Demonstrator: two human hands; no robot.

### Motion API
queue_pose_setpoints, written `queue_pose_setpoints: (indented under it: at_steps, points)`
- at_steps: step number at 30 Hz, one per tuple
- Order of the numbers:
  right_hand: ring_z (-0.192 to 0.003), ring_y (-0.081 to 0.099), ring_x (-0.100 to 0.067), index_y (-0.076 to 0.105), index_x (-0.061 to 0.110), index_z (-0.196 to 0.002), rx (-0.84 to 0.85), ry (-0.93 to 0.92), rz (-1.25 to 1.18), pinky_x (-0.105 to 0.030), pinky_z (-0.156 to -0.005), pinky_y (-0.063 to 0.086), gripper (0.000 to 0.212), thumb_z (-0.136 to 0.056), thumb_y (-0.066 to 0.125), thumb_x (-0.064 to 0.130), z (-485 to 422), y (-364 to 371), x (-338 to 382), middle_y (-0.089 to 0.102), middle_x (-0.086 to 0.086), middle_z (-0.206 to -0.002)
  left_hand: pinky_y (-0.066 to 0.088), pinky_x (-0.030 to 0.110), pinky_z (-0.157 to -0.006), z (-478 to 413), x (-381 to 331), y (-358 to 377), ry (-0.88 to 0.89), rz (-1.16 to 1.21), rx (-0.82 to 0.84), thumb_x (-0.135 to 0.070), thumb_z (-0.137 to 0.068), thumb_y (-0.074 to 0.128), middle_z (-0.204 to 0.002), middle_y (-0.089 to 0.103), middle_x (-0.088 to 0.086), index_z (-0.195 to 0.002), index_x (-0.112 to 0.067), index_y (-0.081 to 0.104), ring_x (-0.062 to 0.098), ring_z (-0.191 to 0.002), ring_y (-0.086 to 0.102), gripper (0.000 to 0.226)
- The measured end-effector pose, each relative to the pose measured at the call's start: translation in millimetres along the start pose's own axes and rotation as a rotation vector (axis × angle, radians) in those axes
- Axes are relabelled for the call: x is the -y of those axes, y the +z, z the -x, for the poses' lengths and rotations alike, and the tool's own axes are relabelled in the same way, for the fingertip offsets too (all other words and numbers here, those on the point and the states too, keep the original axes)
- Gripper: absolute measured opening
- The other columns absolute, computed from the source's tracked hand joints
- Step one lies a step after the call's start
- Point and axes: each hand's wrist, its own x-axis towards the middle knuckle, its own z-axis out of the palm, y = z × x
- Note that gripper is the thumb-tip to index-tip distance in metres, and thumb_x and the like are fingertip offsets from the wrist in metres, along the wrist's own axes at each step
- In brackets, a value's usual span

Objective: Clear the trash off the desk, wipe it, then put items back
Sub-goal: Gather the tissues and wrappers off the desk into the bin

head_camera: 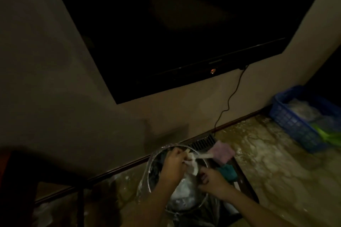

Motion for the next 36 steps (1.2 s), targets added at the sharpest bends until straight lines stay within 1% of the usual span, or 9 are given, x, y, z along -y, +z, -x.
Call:
queue_pose_setpoints:
  at_steps: [2,6,10,14,16,19,25,30,36]
  points:
    - [-0.057,0.05,0.002,0.055,0.038,-0.071,0.012,0.013,0.031,-0.015,-0.061,0.041,0.037,-0.069,0.07,0.004,1,7,-1,0.051,0.008,-0.069,0.039,0.029,-0.097,5,21,15,-0.077,-0.184,0.16,-0.015,-0.091,0.052,-0.127,0.049,0.005,-0.122,-0.017,0.059,0.023,-0.117,0.044,0.032]
    - [-0.062,0.042,0.001,0.046,0.04,-0.074,0.028,0.033,0.09,-0.011,-0.058,0.035,0.043,-0.072,0.067,0.003,-9,18,-10,0.044,0.01,-0.073,0.036,0.032,-0.104,4,46,33,-0.187,-0.295,0.364,-0.016,-0.094,0.048,-0.142,0.034,0.007,-0.136,-0.02,0.044,0.027,-0.13,0.032,0.042]
    - [-0.071,0.042,0.002,0.043,0.044,-0.078,0.066,0.014,0.156,-0.012,-0.066,0.038,0.043,-0.076,0.063,0.005,-23,32,-13,0.043,0.015,-0.082,0.023,0.047,-0.112,8,63,62,-0.242,-0.409,0.595,-0.05,-0.09,0.053,-0.153,0.013,0.012,-0.151,-0.016,0.006,0.033,-0.14,0.016,0.084]
    - [-0.084,0.047,-0.005,0.055,0.032,-0.089,0.027,0.001,0.182,-0.01,-0.068,0.036,0.03,-0.082,0.06,0.003,-50,28,-19,0.045,0.013,-0.088,0.004,0.051,-0.117,-11,82,85,-0.232,-0.44,0.591,-0.066,-0.09,0.039,-0.159,-0.001,0.013,-0.152,-0.017,-0.006,0.032,-0.146,0.002,0.091]
    - [-0.088,0.048,-0.009,0.061,0.017,-0.099,-0.007,-0.001,0.2,-0.015,-0.07,0.036,0.022,-0.082,0.06,0.003,-56,27,-24,0.042,0.014,-0.081,0.004,0.05,-0.117,-13,80,88,-0.22,-0.417,0.591,-0.065,-0.09,0.038,-0.159,-0.003,0.012,-0.151,-0.017,-0.008,0.032,-0.146,0.002,0.091]
    - [-0.083,0.047,-0.012,0.062,0.009,-0.104,-0.026,0.003,0.201,-0.017,-0.071,0.036,0.024,-0.08,0.065,0.006,-55,34,-30,0.042,0.011,-0.081,0.006,0.047,-0.118,-2,76,88,-0.246,-0.348,0.541,-0.066,-0.088,0.041,-0.158,-0.002,0.009,-0.152,-0.018,-0.006,0.031,-0.145,0.005,0.092]
    - [-0.091,0.05,-0.013,0.058,0.014,-0.109,-0.043,-0.031,0.195,-0.02,-0.077,0.043,0.033,-0.079,0.069,0.01,-48,30,-31,0.047,0.003,-0.103,0.006,0.043,-0.119,12,63,71,-0.248,-0.361,0.51,-0.062,-0.083,0.053,-0.157,0.011,0.007,-0.151,-0.019,0.007,0.026,-0.144,0.012,0.093]
    - [-0.101,0.054,-0.018,0.053,0.027,-0.102,-0.038,-0.091,0.203,-0.031,-0.084,0.049,0.03,-0.077,0.069,0.022,-38,12,-14,0.053,0.001,-0.11,0.018,0.04,-0.117,20,49,29,-0.27,-0.341,0.392,-0.054,-0.086,0.056,-0.152,0.023,0.003,-0.148,-0.024,0.02,0.023,-0.14,0.025,0.077]
    - [-0.107,0.053,-0.023,0.054,0.023,-0.114,-0.068,-0.136,0.353,-0.033,-0.086,0.049,0.04,-0.077,0.069,0.027,-34,-11,0,0.054,-0.003,-0.117,0.027,0.045,-0.112,46,22,-11,-0.422,-0.364,0.248,-0.054,-0.089,0.052,-0.153,0.023,0.005,-0.148,-0.024,0.02,0.028,-0.139,0.026,0.073]
